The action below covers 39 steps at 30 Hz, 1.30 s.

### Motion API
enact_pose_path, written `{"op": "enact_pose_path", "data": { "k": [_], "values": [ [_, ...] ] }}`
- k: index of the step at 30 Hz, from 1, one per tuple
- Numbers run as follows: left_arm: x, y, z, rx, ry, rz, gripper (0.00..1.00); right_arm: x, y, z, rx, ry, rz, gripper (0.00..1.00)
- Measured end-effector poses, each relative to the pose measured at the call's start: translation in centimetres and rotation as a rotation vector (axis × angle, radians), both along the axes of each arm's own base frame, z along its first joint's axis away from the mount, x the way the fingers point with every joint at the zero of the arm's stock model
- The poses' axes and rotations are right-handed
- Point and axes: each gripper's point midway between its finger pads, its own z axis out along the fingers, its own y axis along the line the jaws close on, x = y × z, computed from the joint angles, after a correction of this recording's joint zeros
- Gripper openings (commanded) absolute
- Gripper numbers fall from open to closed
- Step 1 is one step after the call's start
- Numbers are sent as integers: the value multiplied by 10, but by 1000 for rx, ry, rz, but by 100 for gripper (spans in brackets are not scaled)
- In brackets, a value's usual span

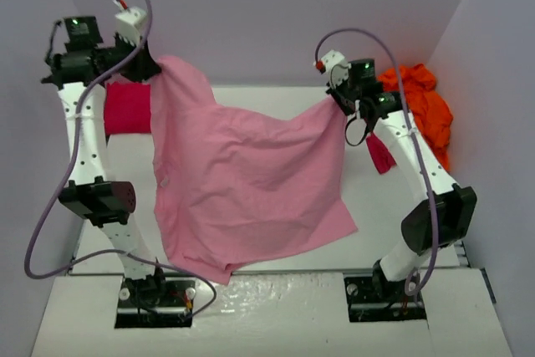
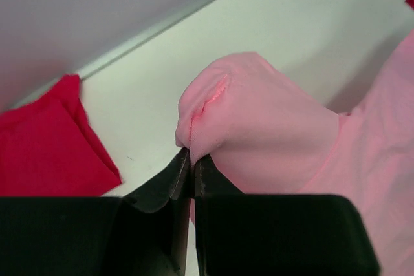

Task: Fold and stack the t-shirts
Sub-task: Flatten the tshirt out, then fold the tshirt

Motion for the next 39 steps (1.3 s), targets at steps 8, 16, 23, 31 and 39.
{"op": "enact_pose_path", "data": {
  "k": [8,16,23,31,39],
  "values": [
    [84,34,-177,95,316,52,0,92,-4,-152,-113,218,-79,0],
    [128,55,-244,239,328,102,0,147,-44,-245,-209,272,-193,0],
    [142,60,-246,305,277,125,0,167,-46,-223,-214,193,-210,0],
    [149,63,-233,324,231,148,0,173,-47,-216,-215,165,-221,0],
    [107,58,-227,328,290,116,0,138,-50,-216,-233,218,-202,0]
  ]
}}
